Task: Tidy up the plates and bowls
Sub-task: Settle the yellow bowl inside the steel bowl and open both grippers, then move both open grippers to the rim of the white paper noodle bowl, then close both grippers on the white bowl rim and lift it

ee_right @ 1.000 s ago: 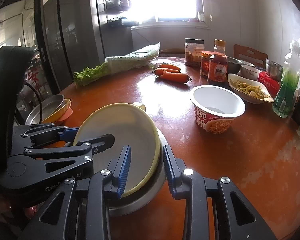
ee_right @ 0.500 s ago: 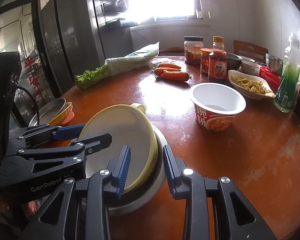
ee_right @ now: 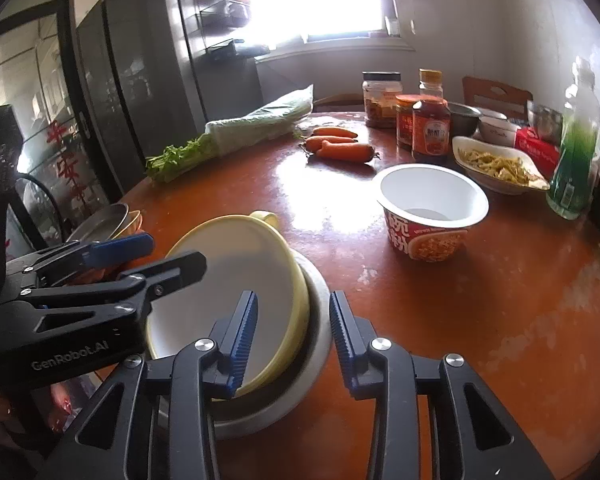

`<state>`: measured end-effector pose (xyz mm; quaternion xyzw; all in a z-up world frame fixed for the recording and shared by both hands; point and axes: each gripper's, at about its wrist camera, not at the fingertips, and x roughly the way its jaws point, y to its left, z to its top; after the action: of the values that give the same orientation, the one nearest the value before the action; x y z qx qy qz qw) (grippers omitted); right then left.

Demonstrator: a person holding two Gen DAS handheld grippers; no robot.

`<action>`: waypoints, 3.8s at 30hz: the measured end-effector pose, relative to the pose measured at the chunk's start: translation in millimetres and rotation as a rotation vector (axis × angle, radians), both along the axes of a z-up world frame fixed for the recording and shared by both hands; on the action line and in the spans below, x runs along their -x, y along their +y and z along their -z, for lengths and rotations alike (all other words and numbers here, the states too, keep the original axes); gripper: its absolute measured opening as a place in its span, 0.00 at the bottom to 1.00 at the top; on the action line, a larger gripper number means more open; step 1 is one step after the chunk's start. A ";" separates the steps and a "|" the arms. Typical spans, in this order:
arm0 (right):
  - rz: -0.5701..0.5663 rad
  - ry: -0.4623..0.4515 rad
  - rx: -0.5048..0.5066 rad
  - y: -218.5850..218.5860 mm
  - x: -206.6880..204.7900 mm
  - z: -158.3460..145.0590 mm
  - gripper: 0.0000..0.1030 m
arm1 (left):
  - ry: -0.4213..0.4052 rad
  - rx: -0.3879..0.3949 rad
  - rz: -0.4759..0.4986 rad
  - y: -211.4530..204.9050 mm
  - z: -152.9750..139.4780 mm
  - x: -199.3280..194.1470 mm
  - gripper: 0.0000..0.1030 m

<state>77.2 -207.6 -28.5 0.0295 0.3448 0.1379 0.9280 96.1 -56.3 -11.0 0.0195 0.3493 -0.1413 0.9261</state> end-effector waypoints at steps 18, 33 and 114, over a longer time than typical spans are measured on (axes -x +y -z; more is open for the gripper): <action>0.076 0.006 -0.060 -42.5 7.7 -7.9 0.47 | -0.021 0.015 -0.008 -13.5 -15.0 -3.7 0.73; 0.202 -0.065 -0.072 -76.6 16.3 -24.3 0.71 | -0.064 0.009 0.008 -33.1 -30.0 -11.5 0.77; 0.326 0.129 -0.115 -148.1 -114.2 -0.9 0.74 | 0.277 -0.089 0.146 -130.2 10.4 -164.4 0.77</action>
<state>191.3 -355.8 -27.6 0.1466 0.3856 0.0029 0.9109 260.5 -186.5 -21.4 0.0661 0.4770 -0.1939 0.8547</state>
